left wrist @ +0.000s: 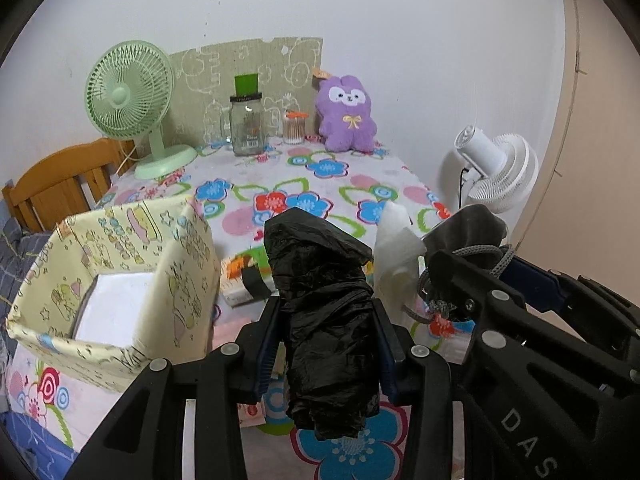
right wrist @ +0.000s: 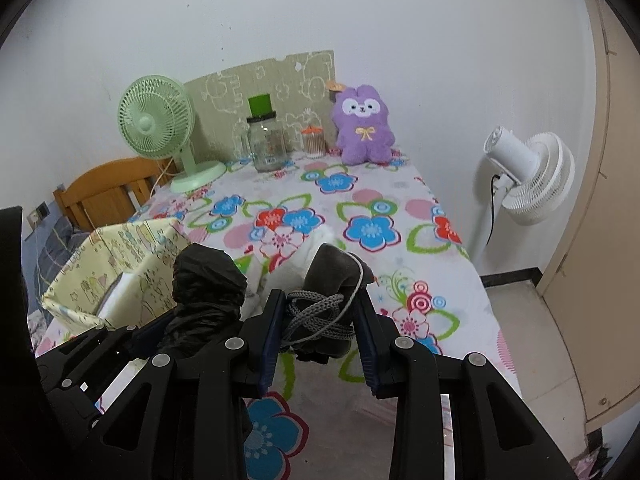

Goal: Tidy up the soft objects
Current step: 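Grasp the black plastic bag with the left tool while the right tool grasps the white cloth, then carry the black bag and white cloth together toward the patterned box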

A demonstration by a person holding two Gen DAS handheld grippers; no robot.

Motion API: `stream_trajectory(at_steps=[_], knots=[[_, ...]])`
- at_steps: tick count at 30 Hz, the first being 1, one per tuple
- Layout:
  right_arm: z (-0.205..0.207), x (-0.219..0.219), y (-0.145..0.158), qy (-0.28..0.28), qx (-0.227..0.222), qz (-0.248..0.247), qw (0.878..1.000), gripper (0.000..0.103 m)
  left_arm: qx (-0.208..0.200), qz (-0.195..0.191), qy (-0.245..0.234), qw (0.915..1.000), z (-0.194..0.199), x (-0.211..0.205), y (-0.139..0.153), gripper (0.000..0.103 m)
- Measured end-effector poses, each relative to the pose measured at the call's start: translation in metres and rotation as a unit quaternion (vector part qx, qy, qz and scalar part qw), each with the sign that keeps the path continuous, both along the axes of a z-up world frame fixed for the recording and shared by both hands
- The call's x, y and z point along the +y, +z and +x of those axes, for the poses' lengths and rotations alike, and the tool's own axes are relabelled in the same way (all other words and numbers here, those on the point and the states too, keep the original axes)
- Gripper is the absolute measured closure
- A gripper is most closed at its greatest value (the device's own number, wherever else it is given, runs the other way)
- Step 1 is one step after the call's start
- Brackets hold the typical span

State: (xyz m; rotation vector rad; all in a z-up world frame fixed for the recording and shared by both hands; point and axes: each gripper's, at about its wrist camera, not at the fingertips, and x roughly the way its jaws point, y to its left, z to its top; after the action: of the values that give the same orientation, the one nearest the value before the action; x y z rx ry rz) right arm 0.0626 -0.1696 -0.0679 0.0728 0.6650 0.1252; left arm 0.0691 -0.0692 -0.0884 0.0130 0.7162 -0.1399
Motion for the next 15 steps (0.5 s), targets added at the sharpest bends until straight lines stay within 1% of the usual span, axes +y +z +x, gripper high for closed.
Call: stream_trajectory(at_steps=[15], knots=[[0.006, 0.01, 0.039, 0.004, -0.035, 0.003, 0.999, 0.066, -0.04, 0.002, -0.004, 0.9992, 0.005, 0.012, 0.04, 0.06]])
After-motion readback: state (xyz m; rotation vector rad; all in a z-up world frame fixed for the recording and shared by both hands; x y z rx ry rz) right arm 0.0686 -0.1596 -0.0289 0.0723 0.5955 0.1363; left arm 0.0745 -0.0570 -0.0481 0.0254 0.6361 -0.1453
